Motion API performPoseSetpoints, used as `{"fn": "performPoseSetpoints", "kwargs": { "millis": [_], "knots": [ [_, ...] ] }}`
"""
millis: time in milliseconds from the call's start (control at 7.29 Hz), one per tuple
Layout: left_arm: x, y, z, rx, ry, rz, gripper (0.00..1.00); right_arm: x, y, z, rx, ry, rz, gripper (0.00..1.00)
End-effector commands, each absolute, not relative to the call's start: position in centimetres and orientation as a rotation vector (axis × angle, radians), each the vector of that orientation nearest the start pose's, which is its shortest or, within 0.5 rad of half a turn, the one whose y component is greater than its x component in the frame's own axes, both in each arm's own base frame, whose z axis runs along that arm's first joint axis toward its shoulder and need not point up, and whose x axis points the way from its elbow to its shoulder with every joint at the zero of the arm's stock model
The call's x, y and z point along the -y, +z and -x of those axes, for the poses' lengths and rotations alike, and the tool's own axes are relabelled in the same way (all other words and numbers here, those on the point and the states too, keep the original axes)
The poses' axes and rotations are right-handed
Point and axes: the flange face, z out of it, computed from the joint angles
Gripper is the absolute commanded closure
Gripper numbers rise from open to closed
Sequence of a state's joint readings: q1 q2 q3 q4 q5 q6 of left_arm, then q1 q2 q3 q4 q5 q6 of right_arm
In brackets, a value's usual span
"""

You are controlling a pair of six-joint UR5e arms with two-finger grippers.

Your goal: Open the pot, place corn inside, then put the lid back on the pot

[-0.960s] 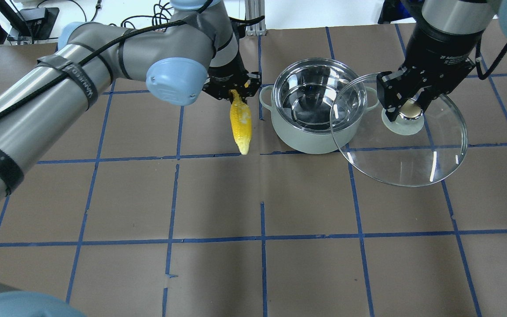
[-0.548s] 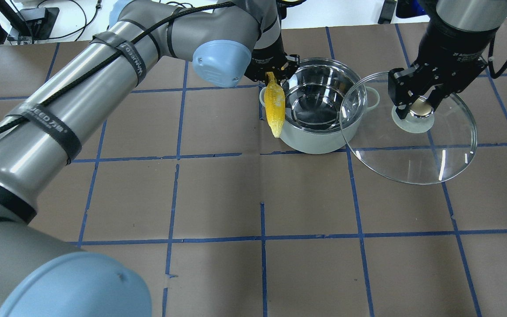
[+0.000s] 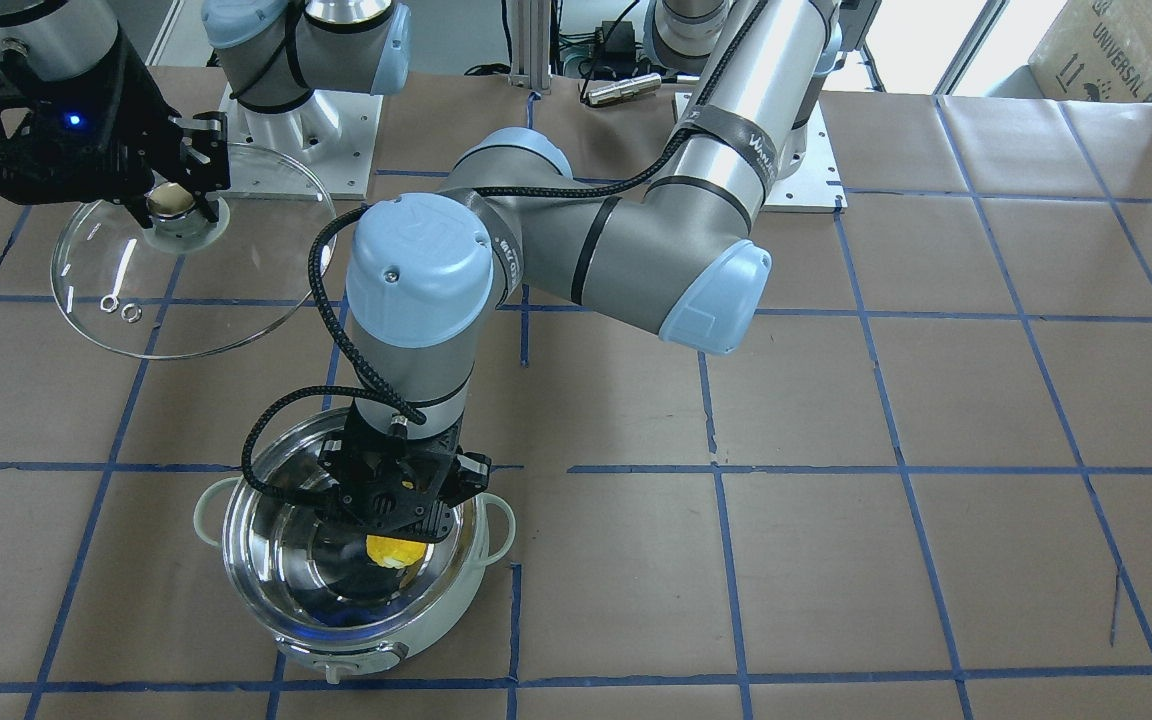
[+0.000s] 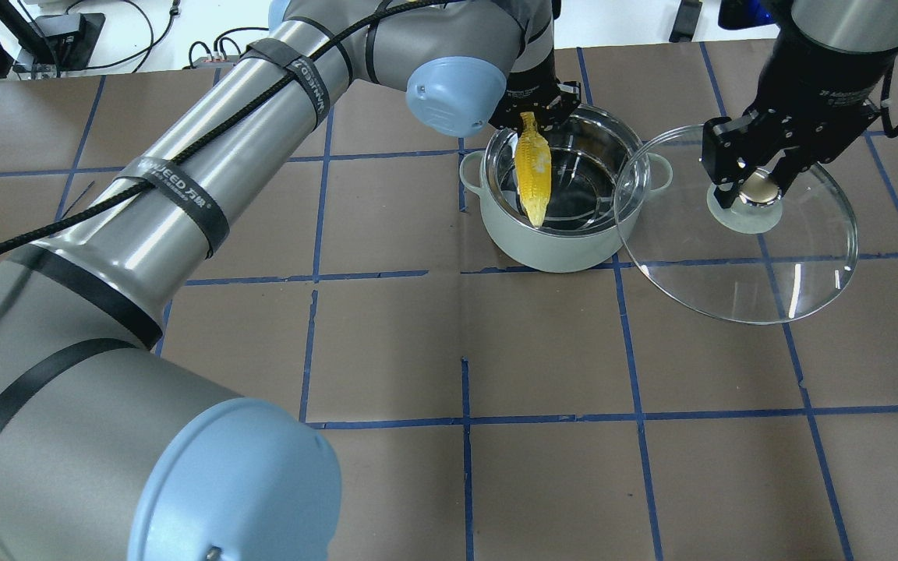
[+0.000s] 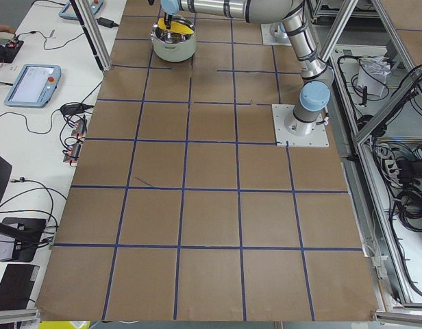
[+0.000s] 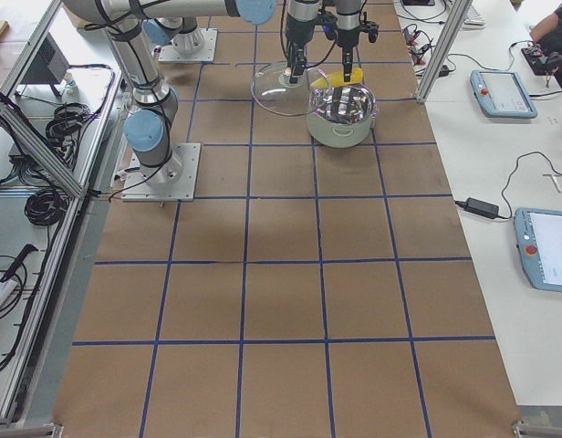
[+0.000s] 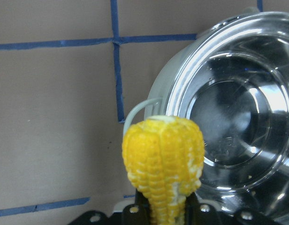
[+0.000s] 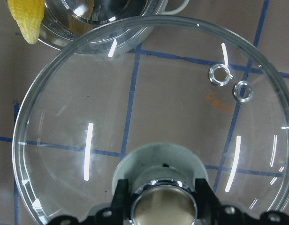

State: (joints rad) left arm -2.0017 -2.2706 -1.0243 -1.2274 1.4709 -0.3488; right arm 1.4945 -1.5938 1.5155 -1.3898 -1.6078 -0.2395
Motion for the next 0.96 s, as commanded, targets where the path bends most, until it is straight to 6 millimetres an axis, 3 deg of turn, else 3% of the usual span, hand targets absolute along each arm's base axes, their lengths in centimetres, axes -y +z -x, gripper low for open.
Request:
{"fn": "performPoseSetpoints", "kwargs": {
  "millis": [0, 137, 274, 685, 823],
  "knots": [
    [65.9, 34.3, 46.2, -3.295, -0.246, -0.15, 0.7, 47.9, 50.9, -9.2, -3.146, 0.17, 0.259, 0.56],
    [66.5, 33.8, 46.4, -3.295, -0.249, -0.15, 0.2, 47.9, 50.9, -9.2, -3.146, 0.17, 0.264, 0.56],
    [66.8, 32.5, 46.7, -3.29, -0.228, -0.149, 0.0, 47.9, 50.9, -9.2, -3.146, 0.17, 0.264, 0.55],
    [66.4, 33.7, 46.0, -3.28, -0.242, -0.162, 0.0, 47.9, 50.9, -9.3, -3.144, 0.169, 0.266, 0.54],
    [67.0, 34.5, 44.6, -3.28, -0.253, -0.145, 0.0, 47.9, 50.9, -9.3, -3.144, 0.171, 0.266, 0.54]
  ]
}}
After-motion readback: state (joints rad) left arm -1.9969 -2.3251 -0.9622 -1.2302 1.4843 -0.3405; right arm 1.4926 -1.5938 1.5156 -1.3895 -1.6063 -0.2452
